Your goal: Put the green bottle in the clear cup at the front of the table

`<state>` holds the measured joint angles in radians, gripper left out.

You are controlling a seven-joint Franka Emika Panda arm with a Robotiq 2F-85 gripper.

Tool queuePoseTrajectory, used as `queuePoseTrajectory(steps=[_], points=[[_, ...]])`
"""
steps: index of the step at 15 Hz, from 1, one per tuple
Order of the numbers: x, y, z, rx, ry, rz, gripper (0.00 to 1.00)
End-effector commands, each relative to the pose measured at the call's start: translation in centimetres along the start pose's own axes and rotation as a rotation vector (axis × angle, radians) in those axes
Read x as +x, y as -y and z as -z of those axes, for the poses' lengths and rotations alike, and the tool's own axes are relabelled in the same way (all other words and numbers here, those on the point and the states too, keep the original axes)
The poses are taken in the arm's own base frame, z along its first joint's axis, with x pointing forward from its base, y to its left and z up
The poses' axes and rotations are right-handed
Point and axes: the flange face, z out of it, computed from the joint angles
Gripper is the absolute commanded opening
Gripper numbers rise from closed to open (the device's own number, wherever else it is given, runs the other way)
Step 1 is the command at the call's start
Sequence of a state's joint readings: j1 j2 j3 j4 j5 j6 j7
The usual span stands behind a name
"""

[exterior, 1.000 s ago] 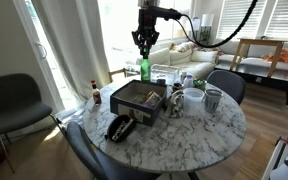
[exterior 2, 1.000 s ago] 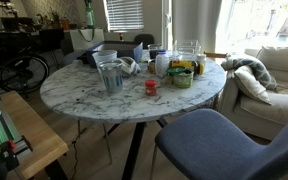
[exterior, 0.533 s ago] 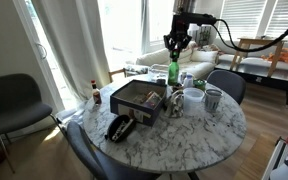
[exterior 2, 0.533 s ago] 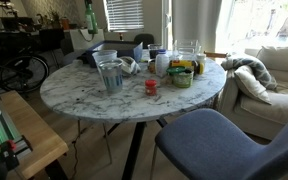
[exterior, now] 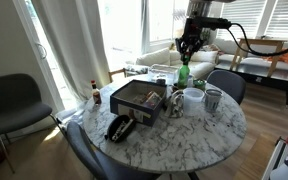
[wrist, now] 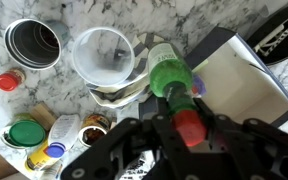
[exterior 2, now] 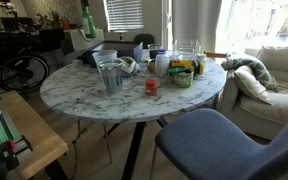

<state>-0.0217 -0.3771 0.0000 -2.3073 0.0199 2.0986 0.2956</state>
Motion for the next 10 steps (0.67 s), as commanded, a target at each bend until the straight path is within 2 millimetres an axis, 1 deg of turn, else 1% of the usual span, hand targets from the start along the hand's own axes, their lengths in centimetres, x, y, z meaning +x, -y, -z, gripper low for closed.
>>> queuePoseTrajectory(steps=[1, 2, 4, 7, 10], points=[[0.0, 0.0, 0.1, 0.000, 0.001, 0.000, 0.31], [0.2, 0.1, -0.1, -0.005, 0.006, -0.002, 0.08], [1.2, -1.2, -0.4, -0.023, -0.004, -0.046, 0.08], [2.2, -4.0, -1.2, -0.040, 0.000, -0.124, 0.08], [3.1, -6.5, -2.5, -0.046, 0.018, -0.201, 0.08]])
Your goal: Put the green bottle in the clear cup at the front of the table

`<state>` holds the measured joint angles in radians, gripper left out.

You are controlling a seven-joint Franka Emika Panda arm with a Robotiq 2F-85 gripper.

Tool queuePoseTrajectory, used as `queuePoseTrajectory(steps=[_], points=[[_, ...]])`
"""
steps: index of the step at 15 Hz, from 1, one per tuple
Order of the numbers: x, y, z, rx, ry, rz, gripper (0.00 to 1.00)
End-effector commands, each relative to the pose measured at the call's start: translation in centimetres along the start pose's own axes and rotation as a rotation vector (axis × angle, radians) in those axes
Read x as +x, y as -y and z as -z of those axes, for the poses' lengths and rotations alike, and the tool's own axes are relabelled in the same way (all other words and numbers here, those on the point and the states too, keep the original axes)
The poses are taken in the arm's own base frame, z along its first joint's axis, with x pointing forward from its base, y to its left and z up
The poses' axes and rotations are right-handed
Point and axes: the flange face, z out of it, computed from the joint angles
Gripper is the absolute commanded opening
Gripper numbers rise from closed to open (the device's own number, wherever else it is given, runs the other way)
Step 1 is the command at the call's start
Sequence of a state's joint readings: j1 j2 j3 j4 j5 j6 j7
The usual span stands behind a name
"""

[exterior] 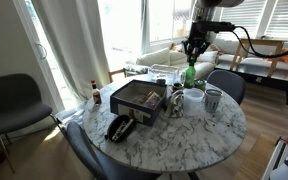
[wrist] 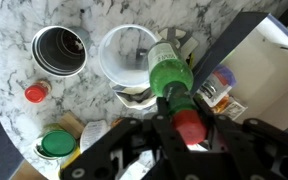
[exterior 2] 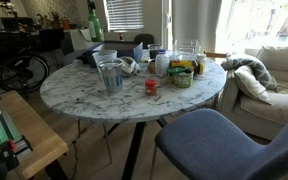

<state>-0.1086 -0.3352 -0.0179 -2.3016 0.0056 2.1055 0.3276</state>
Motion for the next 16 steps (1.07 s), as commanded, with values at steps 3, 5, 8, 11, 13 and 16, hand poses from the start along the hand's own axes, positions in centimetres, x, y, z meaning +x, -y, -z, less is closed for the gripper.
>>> queuePoseTrajectory(steps=[3, 5, 8, 11, 13, 16], points=[[2.4, -3.1, -3.1, -0.028, 0.025, -0.144, 0.08], [2.8, -3.3, -4.7, -0.036, 0.042, -0.181, 0.08], [3.6, -3.5, -6.9, -0.045, 0.051, -0.245, 0.08], [4.2, -4.3, -9.3, -0.054, 0.075, -0.326, 0.08], [4.3, -4.9, -10.7, -0.057, 0.089, -0.373, 0.08], [4.2, -5.4, -12.6, -0.075, 0.112, -0.434, 0.08]])
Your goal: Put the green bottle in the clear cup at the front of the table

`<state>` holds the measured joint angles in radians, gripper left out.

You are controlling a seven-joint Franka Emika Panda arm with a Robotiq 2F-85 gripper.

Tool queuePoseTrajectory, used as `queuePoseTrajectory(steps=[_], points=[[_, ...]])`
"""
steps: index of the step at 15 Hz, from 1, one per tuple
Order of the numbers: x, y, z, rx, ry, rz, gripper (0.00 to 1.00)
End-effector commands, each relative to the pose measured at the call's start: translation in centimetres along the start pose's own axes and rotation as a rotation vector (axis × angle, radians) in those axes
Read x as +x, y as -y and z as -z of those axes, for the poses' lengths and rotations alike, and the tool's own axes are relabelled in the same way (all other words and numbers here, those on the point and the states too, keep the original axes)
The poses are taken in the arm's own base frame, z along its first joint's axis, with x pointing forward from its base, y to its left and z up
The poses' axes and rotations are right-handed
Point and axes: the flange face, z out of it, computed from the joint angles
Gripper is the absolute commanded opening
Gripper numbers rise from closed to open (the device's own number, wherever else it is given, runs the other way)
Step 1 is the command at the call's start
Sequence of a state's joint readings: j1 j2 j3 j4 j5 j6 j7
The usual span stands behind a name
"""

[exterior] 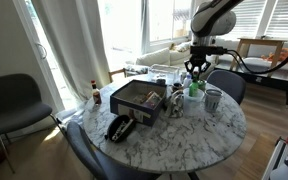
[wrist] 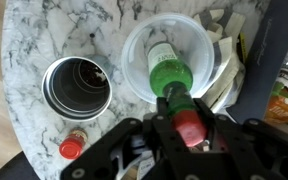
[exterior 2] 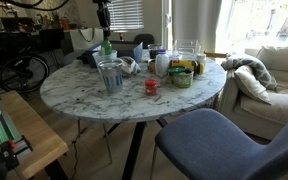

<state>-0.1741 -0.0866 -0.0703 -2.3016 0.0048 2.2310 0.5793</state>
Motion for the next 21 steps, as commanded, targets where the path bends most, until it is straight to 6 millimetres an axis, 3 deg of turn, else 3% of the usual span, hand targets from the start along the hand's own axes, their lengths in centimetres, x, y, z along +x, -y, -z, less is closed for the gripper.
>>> queuePoseTrajectory(steps=[1, 9, 10, 12, 17, 21], points=[[0.6, -0.1, -2.0, -0.016, 0.013, -0.078, 0.08], [-0.3, 0.9, -4.7, -0.056, 0.060, -0.132, 0.08], [-0.4, 1.0, -4.6, -0.057, 0.063, -0.134, 0.56], [-0.4, 1.1, -3.9, -0.053, 0.047, -0.131, 0.64], [-1.4, 1.4, -0.6, -0.013, 0.027, -0.097, 0.98], [-4.3, 2.1, 2.6, 0.009, 0.066, 0.080, 1.00]])
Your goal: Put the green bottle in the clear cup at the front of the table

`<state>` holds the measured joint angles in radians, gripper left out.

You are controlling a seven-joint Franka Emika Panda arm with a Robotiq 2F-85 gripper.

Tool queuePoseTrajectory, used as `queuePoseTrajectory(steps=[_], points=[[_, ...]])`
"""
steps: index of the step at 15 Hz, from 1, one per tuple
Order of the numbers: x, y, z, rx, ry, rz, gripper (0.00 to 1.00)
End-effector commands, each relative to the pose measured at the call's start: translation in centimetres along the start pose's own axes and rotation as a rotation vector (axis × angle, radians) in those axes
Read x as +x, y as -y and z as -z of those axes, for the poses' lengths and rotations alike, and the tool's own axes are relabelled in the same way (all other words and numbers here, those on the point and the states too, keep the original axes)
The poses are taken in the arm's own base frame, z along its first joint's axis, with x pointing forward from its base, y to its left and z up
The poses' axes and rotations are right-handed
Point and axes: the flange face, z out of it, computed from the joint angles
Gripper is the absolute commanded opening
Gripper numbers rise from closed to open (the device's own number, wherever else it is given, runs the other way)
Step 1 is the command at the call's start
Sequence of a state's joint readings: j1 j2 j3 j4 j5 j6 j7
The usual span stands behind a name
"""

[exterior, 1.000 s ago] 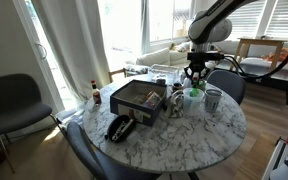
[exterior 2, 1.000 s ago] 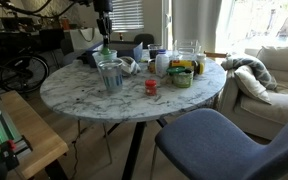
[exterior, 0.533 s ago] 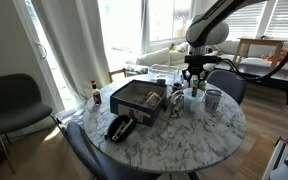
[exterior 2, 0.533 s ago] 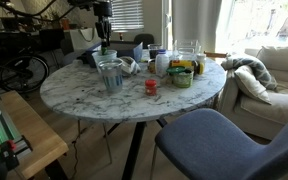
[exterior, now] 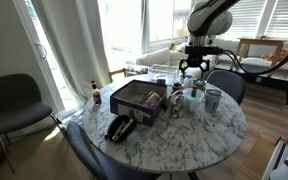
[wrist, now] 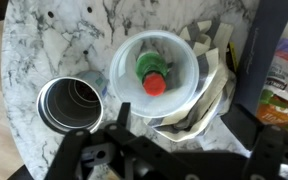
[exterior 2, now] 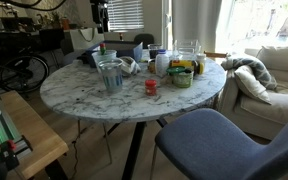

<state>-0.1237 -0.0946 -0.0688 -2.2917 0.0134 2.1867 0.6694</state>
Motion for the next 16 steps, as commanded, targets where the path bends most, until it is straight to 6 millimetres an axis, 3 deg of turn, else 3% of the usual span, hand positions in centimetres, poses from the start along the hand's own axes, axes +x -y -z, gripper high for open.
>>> queuePoseTrajectory(steps=[1, 5, 11, 14, 15, 16], points=[[-3.9, 0.3, 2.8, 0.015, 0.051, 0.189, 1.00], [-8.7, 2.2, 4.5, 0.011, 0.073, 0.417, 1.00], [-14.1, 6.5, 5.1, -0.069, -0.013, 0.746, 1.00], [-16.1, 7.7, 5.1, -0.074, -0.028, 0.912, 1.00], [-15.1, 8.0, 5.3, -0.071, -0.010, 0.819, 1.00], [-15.5, 8.2, 5.4, -0.071, -0.011, 0.833, 1.00]])
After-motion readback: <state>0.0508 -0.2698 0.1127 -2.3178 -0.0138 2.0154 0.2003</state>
